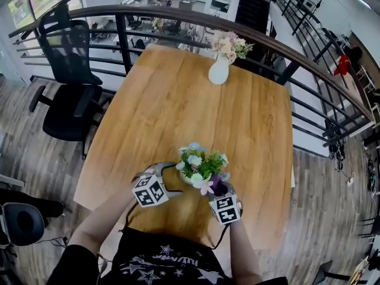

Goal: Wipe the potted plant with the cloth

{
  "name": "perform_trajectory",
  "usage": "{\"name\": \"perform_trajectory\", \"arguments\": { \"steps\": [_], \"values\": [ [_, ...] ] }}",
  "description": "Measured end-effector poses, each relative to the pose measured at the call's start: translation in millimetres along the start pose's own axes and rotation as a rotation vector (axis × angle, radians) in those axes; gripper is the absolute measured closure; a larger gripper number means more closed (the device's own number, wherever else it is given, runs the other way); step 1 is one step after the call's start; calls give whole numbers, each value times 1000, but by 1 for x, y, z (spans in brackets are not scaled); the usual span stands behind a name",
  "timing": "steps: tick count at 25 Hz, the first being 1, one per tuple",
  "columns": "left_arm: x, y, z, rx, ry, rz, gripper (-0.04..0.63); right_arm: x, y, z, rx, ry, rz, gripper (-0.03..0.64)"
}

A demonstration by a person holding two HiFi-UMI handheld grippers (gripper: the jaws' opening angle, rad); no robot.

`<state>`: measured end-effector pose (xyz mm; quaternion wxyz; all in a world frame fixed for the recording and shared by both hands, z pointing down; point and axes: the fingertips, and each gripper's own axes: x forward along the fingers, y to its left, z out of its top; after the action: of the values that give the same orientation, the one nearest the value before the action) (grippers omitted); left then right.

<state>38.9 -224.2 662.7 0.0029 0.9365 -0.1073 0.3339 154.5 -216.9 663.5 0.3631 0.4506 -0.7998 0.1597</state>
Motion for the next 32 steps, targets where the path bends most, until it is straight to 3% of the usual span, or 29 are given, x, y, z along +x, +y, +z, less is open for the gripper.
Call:
{"name": "perform_trajectory", "arguments": {
  "steps": [4,12,13,14,22,32],
  "values": [
    [4,16,13,-3,-59,-83,129,2,1,-1,25,0,9,531],
    [19,22,22,48,-12,-235,135,4,-2,-2,38,11,20,531],
    [20,22,22,60,-10,-239,217,4,-2,-3,38,12,20,531],
    [21,21,21,63,-10,-240,225,4,-2,-3,38,12,18,531],
    [20,22,16,-11,-30,-156,227,10,-2,2,29,0,-1,531],
    [27,15,20,-187,-51,59,227,7,13,-2,44,-13,40,531]
  ]
}}
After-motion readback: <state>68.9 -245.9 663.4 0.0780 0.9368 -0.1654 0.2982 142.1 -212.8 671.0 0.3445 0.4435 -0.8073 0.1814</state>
